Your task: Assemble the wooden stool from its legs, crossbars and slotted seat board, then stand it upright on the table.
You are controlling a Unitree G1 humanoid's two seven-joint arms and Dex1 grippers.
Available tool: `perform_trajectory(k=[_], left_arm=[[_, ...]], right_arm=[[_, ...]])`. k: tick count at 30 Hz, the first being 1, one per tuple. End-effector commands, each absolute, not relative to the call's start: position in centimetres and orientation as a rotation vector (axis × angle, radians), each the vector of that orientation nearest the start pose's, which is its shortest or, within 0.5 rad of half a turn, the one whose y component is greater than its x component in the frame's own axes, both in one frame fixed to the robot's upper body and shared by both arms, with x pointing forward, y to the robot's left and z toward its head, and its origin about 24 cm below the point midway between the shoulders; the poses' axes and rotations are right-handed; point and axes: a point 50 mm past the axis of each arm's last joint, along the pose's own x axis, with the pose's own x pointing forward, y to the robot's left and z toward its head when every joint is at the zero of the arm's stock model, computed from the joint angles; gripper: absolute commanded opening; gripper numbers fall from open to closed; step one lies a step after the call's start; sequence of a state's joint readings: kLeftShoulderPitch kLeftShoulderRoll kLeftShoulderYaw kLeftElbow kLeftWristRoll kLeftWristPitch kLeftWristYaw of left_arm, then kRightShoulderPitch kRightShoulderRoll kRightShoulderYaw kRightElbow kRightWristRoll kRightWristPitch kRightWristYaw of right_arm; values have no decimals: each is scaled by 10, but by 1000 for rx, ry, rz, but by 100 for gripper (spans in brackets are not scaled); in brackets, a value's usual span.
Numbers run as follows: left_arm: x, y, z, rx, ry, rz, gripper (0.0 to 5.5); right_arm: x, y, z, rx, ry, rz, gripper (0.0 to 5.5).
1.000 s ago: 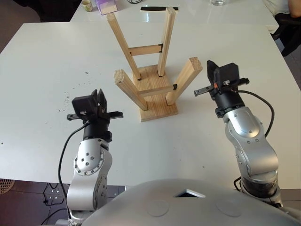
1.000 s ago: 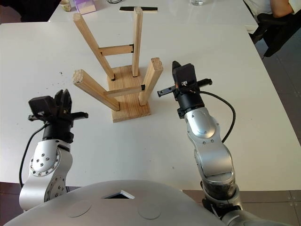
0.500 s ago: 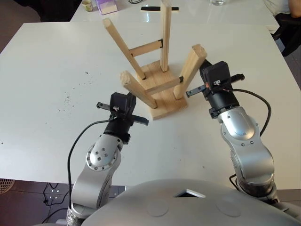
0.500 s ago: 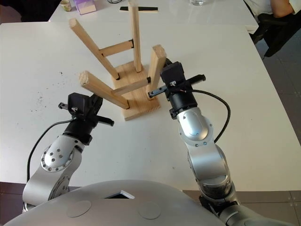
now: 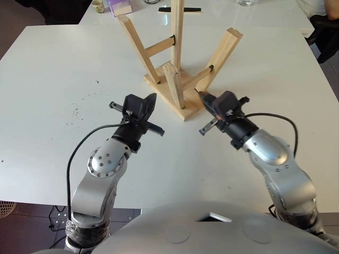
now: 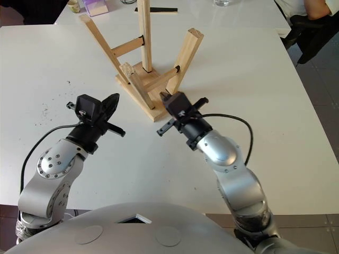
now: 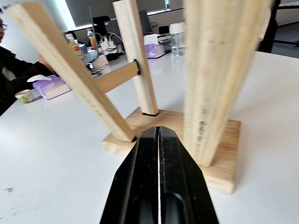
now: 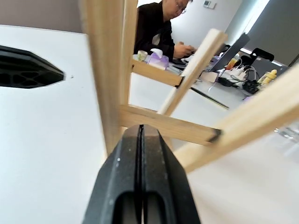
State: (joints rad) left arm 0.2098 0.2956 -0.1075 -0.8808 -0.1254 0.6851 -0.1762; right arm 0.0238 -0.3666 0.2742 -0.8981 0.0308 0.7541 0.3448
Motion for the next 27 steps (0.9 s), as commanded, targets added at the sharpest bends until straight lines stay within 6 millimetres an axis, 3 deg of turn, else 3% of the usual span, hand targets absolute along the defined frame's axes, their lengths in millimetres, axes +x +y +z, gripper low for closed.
perform_trajectory(k=[1, 4, 6, 9, 12, 19, 24, 27], left_arm=[[193, 146, 115, 155, 106, -262, 2], [205, 135, 113, 132, 100, -269, 2], [212, 129, 111, 117, 101, -272, 2], [220, 121, 108, 104, 112, -265, 2], [223, 115, 104, 111, 126, -308, 2], [229, 111, 102, 112, 128, -363, 2], [230, 115, 103, 118, 127, -340, 2], [230, 117, 104, 122, 123, -327, 2]], right_arm=[[232, -160, 134, -512, 55, 619, 0], [287, -210, 132, -628, 86, 451, 0], [321, -223, 135, -585, 60, 368, 0], [357, -216, 134, -541, 23, 373, 0], [378, -199, 138, -470, -16, 439, 0], [389, -177, 160, -208, -122, 699, 0], [369, -157, 155, -122, -131, 1073, 0], [346, -160, 141, -146, -81, 1210, 0]])
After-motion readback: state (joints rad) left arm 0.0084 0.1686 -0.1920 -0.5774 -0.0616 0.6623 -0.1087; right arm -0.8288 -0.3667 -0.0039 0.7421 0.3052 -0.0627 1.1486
